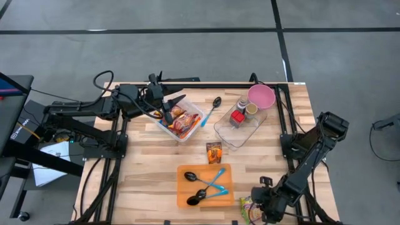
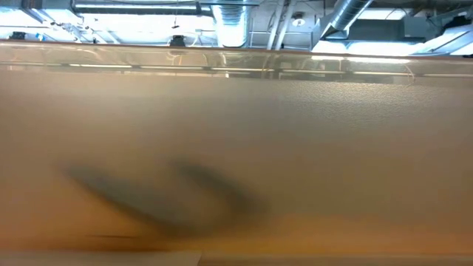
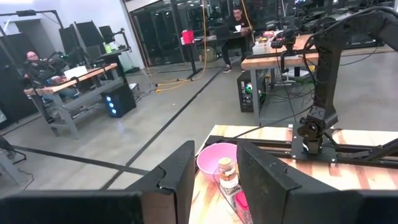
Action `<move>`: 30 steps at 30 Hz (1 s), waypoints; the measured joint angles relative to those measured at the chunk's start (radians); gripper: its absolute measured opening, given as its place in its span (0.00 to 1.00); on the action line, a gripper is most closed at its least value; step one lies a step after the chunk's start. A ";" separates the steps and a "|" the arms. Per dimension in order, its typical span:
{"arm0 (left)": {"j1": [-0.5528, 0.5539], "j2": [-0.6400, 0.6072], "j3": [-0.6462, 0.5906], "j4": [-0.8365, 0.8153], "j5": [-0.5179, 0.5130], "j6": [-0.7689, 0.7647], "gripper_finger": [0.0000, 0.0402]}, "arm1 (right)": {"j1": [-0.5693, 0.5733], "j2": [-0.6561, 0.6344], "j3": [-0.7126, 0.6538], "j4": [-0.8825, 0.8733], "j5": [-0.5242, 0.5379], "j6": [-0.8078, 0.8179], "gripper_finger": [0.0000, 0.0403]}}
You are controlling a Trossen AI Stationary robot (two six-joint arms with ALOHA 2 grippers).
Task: Pick & Place Food Item
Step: Put the green noodle pack into the transparent container
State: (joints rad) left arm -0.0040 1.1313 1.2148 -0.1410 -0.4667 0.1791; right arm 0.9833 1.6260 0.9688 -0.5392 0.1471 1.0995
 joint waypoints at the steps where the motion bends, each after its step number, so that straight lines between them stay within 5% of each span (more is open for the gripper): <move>1: 0.000 0.000 0.000 0.000 0.000 0.000 0.28 | 0.000 0.000 0.000 -0.001 0.000 0.000 0.30; 7: 0.000 0.000 0.000 -0.001 0.000 0.000 0.28 | 0.011 0.000 0.000 -0.020 0.000 0.066 0.30; 20: 0.000 0.000 0.000 -0.001 0.000 -0.003 0.28 | 0.230 0.000 0.000 -0.034 0.116 0.576 0.30; 30: 0.000 0.000 0.000 0.000 0.000 -0.003 0.28 | 0.262 -0.001 -0.064 -0.037 0.090 0.618 0.30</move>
State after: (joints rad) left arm -0.0040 1.1309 1.2148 -0.1414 -0.4667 0.1764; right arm 1.2453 1.6249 0.9046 -0.5763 0.2368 1.7174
